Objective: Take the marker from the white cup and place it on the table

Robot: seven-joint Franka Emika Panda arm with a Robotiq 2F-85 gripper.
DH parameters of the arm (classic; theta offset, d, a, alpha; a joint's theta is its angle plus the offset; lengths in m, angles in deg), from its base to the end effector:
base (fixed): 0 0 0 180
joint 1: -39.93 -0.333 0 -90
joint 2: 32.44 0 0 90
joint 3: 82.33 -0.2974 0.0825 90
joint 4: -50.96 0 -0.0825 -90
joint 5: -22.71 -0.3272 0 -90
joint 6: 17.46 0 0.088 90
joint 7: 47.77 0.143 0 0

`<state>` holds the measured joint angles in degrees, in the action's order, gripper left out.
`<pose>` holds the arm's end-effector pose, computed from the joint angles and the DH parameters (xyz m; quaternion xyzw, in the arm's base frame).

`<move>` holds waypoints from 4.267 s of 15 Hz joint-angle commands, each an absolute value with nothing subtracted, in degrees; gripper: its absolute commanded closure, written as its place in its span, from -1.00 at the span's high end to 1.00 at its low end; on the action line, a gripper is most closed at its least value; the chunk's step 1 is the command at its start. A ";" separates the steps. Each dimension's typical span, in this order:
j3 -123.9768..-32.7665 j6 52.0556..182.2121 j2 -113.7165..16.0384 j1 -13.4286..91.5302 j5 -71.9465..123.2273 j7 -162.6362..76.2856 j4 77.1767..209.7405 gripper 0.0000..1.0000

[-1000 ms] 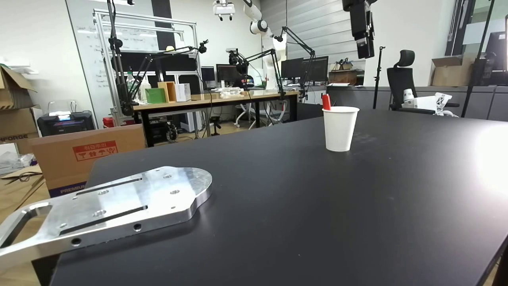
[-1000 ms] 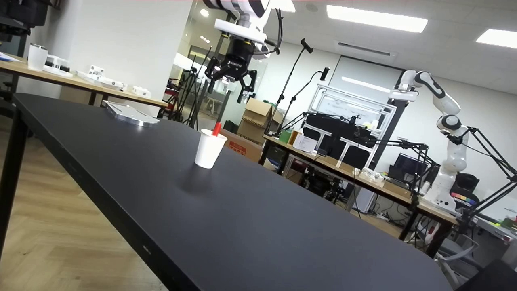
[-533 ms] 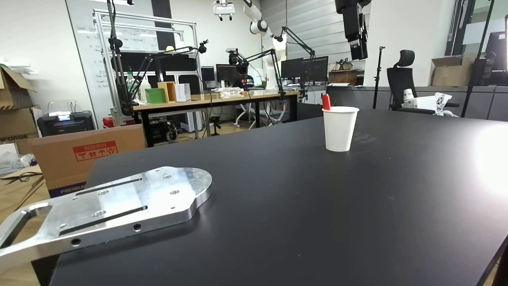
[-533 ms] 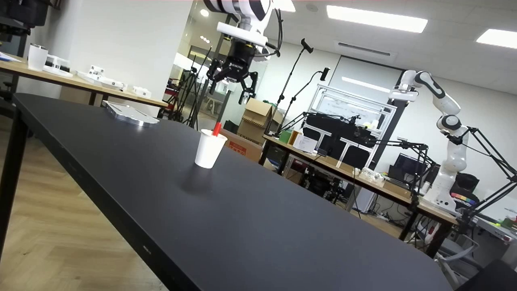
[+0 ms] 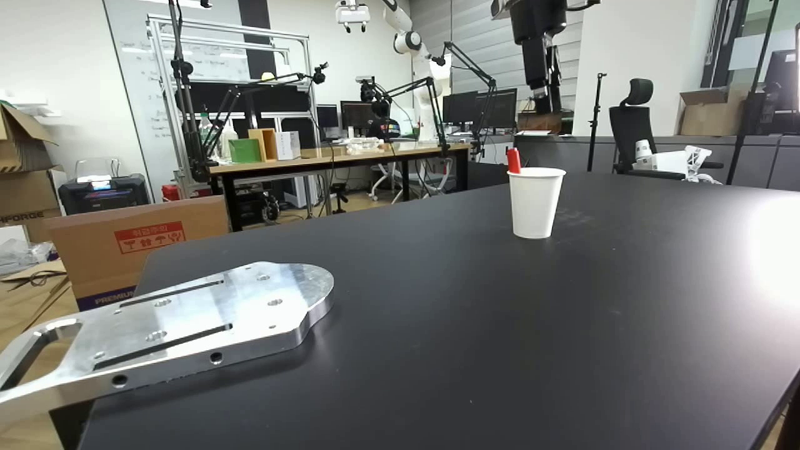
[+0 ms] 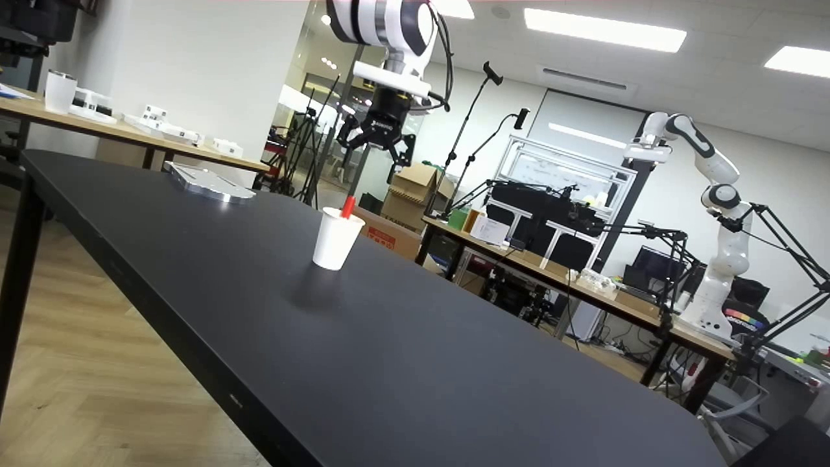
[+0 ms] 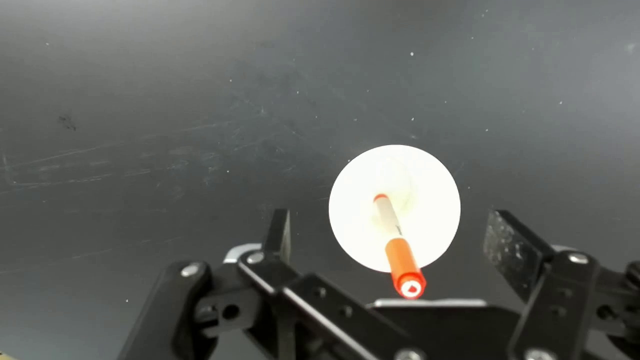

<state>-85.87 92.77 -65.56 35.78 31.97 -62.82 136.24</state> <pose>0.6232 0.0621 0.3011 0.9702 0.2251 -0.0738 0.0518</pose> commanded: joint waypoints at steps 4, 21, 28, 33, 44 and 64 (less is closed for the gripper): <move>-86.31 90.03 -77.06 35.01 32.02 -64.27 122.70 1.00; -86.65 76.84 -87.56 34.02 30.13 -63.62 106.67 -0.66; -87.11 73.62 -86.96 34.69 26.99 -63.50 105.16 -0.90; -86.07 71.90 -83.93 33.97 27.68 -62.59 103.92 -0.90; -83.06 66.65 -72.85 36.50 28.18 -61.10 104.88 -0.90; -79.93 54.14 -93.21 59.13 14.91 -66.66 103.72 -0.90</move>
